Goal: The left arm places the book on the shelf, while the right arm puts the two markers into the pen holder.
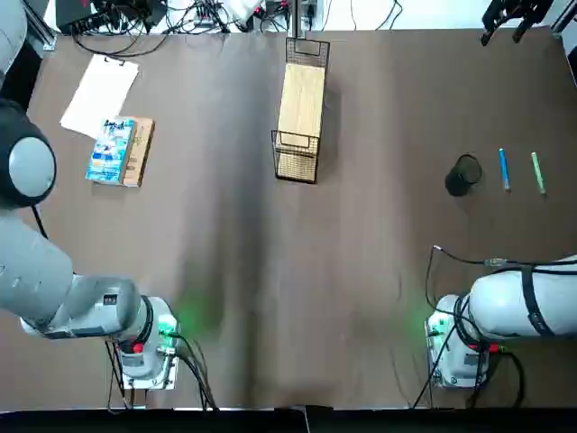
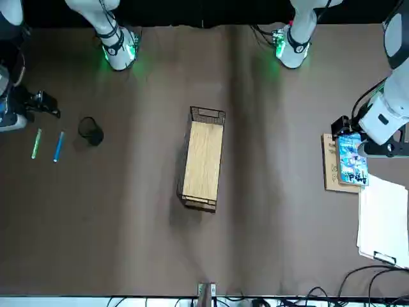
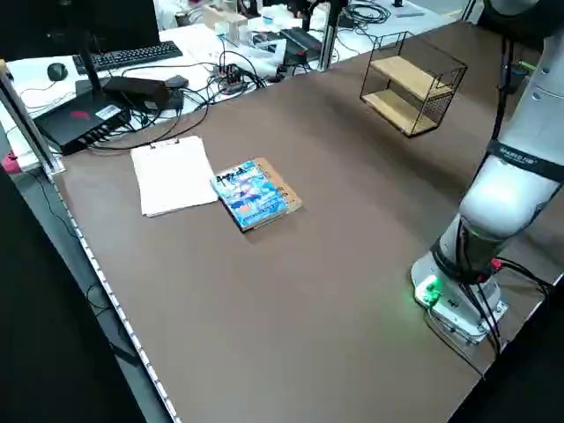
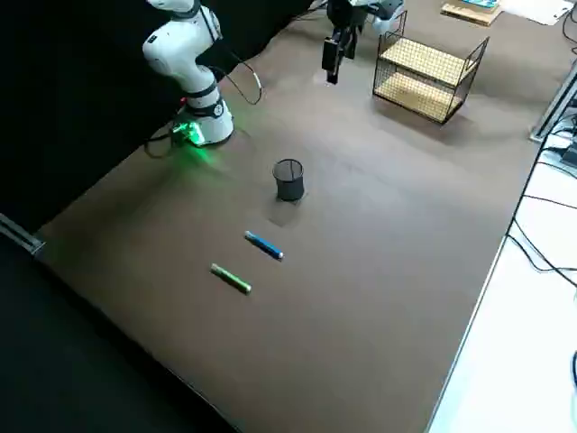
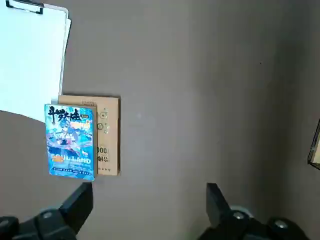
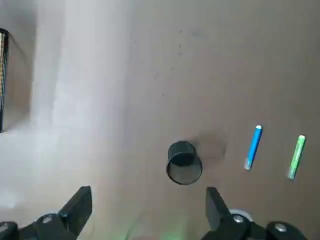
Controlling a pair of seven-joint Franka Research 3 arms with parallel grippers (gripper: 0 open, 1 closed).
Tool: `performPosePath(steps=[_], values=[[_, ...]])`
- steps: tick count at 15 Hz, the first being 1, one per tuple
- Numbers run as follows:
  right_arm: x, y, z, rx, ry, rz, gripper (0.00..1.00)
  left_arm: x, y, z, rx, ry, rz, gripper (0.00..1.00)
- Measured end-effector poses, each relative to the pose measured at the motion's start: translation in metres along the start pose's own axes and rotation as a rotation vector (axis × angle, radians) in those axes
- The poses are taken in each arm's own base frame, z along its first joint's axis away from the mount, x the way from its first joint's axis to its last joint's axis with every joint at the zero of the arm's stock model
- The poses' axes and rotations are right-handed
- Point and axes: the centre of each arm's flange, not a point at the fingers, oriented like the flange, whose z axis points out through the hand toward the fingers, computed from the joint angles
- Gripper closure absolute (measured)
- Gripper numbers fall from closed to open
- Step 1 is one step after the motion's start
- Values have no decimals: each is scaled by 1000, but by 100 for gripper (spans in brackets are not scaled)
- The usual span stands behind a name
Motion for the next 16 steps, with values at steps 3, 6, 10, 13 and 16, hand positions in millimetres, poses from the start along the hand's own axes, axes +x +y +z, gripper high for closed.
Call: performPosePath(steps=[3,6,10,13,16], values=[[1,-1,-1,-1,8,-2,0,0,1,0,0,0,-1,0],[1,-1,-1,-1,8,-2,0,0,-4,2,27,-2,-8,0],[-2,17,5,4,-3,32,0,-1,-139,32,-207,-31,-178,1],[0,68,43,21,-64,113,6,-20,-273,96,-545,32,-198,0],[20,147,129,33,-88,142,10,-40,-353,183,-687,69,-149,0]])
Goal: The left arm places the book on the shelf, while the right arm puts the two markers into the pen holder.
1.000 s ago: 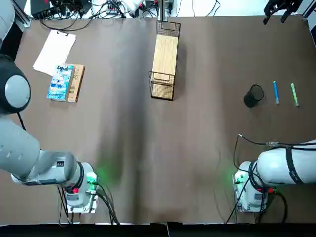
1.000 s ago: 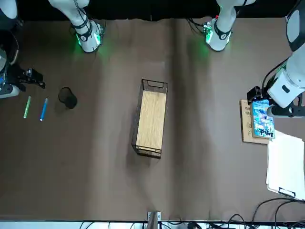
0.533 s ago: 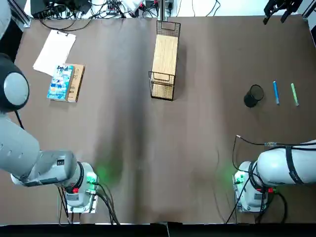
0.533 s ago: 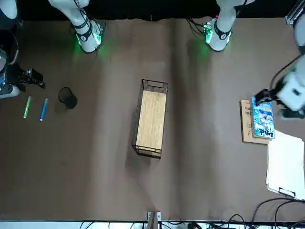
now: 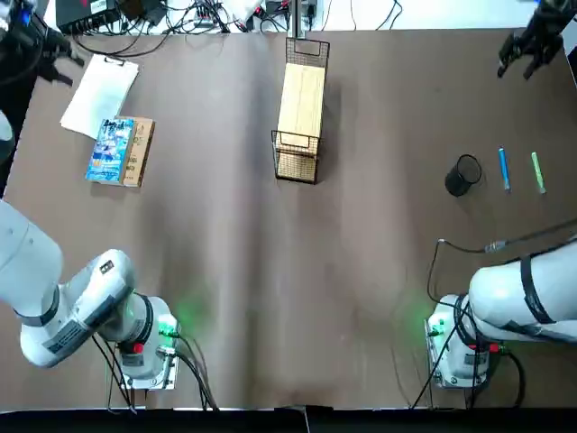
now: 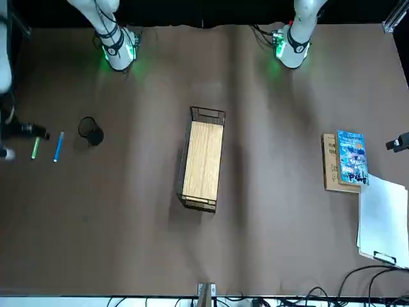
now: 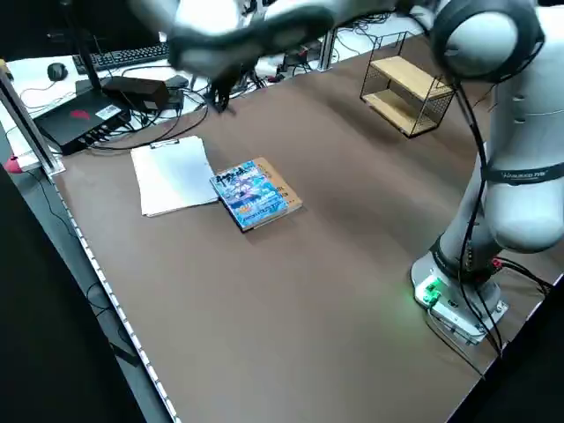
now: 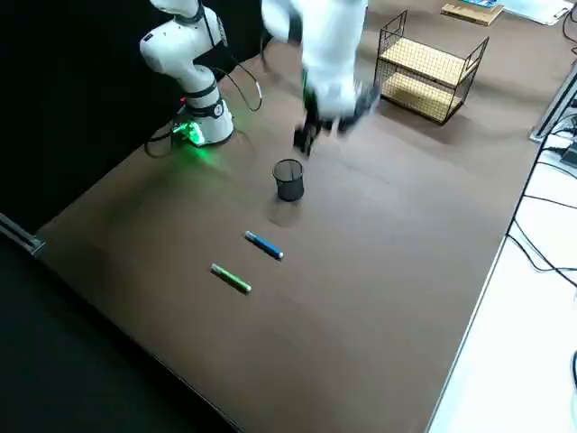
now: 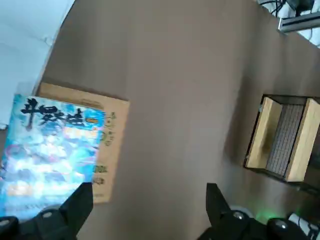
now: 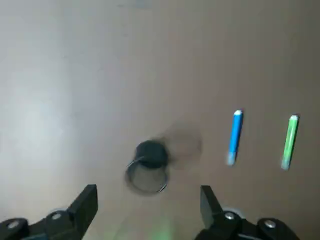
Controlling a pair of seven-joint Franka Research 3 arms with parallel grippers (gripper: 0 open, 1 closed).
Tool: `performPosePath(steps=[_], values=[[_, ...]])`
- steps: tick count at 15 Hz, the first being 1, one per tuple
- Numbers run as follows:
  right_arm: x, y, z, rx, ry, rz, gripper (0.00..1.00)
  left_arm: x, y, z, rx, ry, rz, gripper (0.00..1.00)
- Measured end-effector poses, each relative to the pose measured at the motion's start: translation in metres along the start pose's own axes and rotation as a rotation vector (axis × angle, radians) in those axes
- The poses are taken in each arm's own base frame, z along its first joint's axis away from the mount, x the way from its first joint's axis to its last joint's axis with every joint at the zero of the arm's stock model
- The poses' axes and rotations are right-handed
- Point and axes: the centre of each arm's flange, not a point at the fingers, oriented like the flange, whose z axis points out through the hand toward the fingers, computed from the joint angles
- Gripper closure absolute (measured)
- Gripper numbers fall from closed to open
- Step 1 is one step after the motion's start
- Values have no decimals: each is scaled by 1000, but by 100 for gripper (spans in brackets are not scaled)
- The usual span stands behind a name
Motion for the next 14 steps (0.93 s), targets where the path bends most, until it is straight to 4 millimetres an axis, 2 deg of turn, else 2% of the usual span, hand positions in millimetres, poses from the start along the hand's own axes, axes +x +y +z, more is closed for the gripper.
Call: performPosePath(steps=[2,3,4,5,6,7,9,12,14], values=[[18,58,61,-5,20,-23,12,-7,-60,24,-66,-3,38,0],[21,88,89,-7,29,-49,13,-11,-86,37,-105,2,48,0],[19,116,113,-6,28,-66,17,-16,-110,51,-145,12,55,0],[15,139,135,-1,22,-74,17,-20,-133,64,-176,29,60,0],[13,156,154,2,19,-70,22,-23,-154,76,-193,48,66,0],[12,166,169,5,13,-64,22,-26,-169,86,-198,62,76,0],[12,171,192,16,-9,-57,29,-27,-189,95,-179,90,103,0],[13,171,212,27,-33,-56,32,-26,-202,100,-145,118,106,0],[14,170,223,28,-37,-57,32,-25,-217,113,-120,137,86,0]])
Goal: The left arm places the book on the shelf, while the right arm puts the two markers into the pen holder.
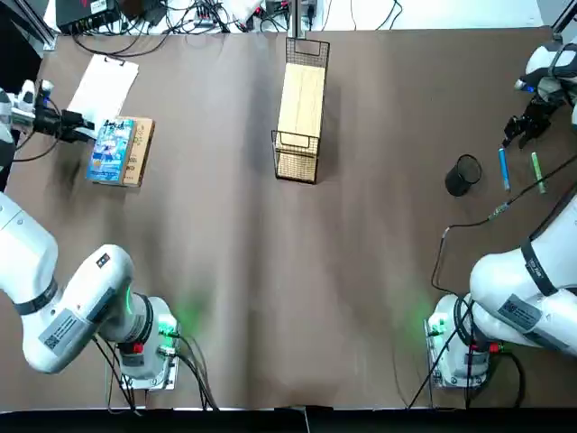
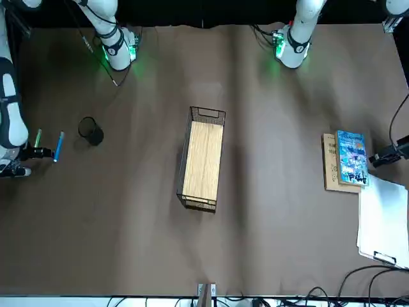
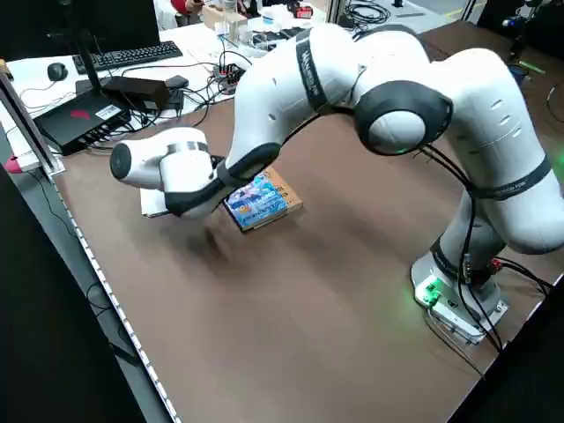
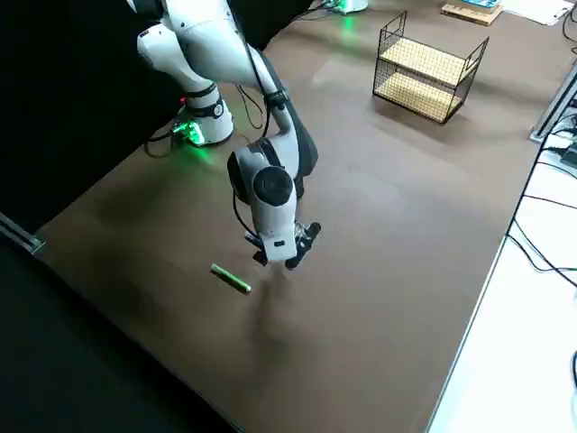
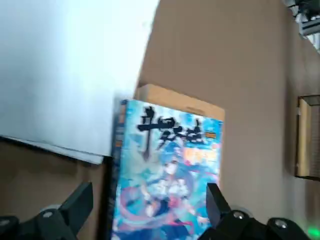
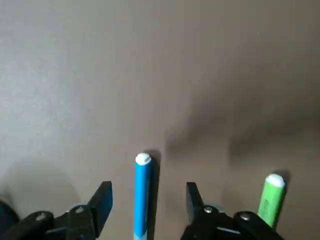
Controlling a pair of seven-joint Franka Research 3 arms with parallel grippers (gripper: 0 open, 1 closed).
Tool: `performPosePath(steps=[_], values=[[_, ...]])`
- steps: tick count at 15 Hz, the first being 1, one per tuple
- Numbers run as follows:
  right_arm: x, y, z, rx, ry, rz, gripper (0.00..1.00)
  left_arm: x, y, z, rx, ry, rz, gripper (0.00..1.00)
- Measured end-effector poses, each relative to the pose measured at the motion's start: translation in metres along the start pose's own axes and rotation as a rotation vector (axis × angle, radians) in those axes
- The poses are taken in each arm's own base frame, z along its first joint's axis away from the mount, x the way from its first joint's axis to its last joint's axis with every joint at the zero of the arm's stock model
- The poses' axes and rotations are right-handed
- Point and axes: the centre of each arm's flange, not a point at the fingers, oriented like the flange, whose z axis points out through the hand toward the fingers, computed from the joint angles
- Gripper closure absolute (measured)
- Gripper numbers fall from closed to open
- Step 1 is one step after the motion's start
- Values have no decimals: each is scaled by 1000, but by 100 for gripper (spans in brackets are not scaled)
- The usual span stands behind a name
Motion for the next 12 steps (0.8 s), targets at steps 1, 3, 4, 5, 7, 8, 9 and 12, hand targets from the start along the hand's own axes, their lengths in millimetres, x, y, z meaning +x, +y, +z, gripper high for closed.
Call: performPosePath(steps=[1,3,4,5,7,8,9,12], values=[[1,-1,6,-3,4,1,33,-3,-8,9,0,0,-11,0],[2,-4,25,-5,3,-1,38,-9,-23,27,-8,-5,-33,0],[1,-5,30,-1,-4,-1,44,-9,-25,28,-9,-3,-36,0],[0,-6,34,2,-10,-2,45,-9,-25,28,-10,0,-37,0],[-2,-8,40,7,-23,-5,53,-7,-23,28,-25,21,-47,1],[-2,-9,42,6,-26,-8,53,-6,-23,29,-38,38,-55,2],[-2,-9,41,3,-25,-10,59,-5,-22,31,-46,46,-59,3],[-2,-9,41,-1,-27,-14,66,-5,-21,38,-59,40,-64,14]])
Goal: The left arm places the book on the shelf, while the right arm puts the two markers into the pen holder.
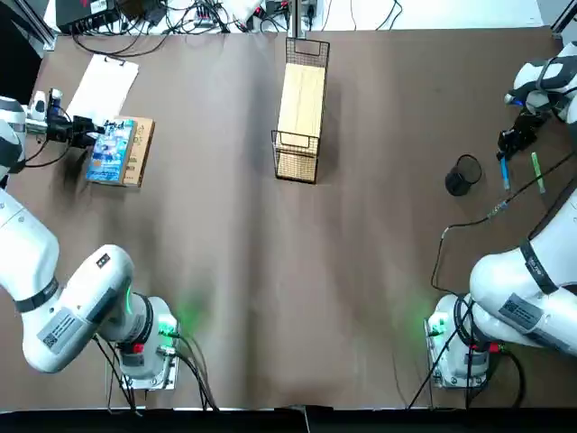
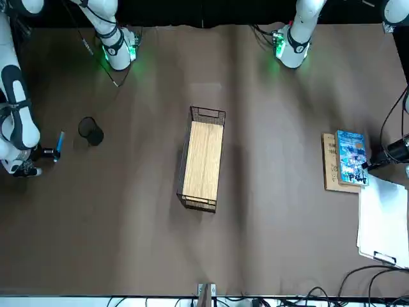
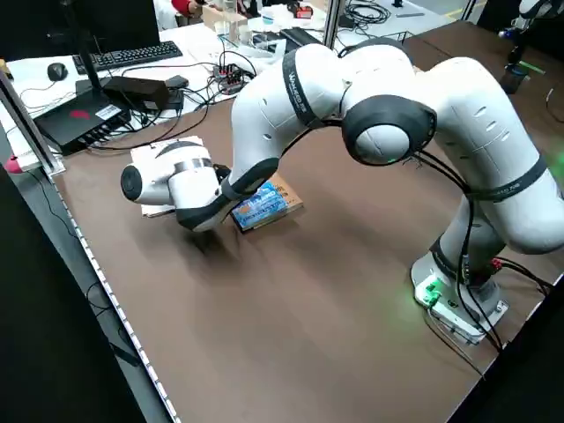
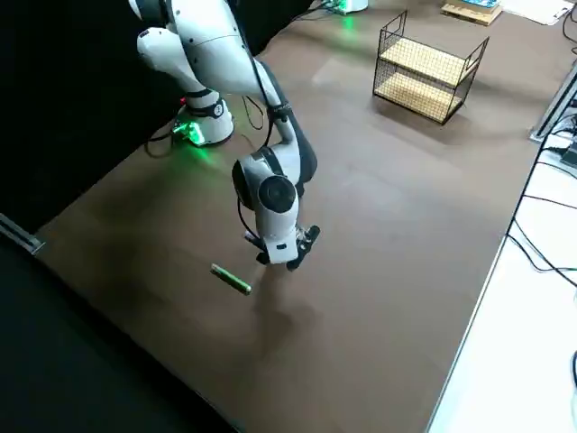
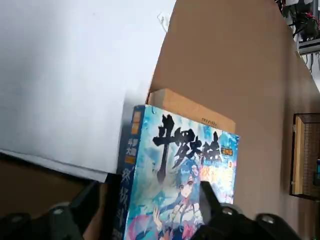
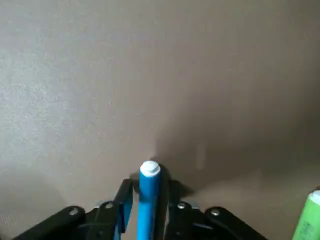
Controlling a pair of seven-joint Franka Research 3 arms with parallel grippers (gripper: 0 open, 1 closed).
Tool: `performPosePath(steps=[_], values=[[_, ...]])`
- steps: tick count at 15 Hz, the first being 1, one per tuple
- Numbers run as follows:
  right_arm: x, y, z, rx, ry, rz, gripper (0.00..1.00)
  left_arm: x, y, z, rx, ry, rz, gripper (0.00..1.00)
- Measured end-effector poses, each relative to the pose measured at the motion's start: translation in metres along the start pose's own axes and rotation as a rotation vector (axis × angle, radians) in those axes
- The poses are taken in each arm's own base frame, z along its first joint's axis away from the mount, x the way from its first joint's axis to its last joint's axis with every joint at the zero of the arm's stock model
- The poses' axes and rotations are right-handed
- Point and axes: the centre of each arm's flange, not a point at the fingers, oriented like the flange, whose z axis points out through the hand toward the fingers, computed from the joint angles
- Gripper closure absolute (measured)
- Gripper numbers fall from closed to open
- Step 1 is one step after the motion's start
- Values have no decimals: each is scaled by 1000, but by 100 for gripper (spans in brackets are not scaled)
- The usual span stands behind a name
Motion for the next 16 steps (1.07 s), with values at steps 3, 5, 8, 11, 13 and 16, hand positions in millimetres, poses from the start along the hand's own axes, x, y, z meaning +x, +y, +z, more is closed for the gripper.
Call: performPosePath(steps=[3,5,8,11,13,16], values=[[0,-1,0,-1,-2,-3,83,-1,1,6,-8,-7,-3,18],[5,-9,-1,-20,-13,-33,83,-1,2,8,-12,-9,-2,36],[17,-36,-2,-13,-52,-89,83,-1,2,7,-12,-9,-2,48],[24,-66,-43,12,-111,-180,83,-1,7,5,-40,-25,3,71],[19,-82,-95,52,-129,-228,83,-1,8,1,-30,-39,12,75],[13,-125,-159,199,-89,-254,83,2,16,-14,25,-76,49,75]])
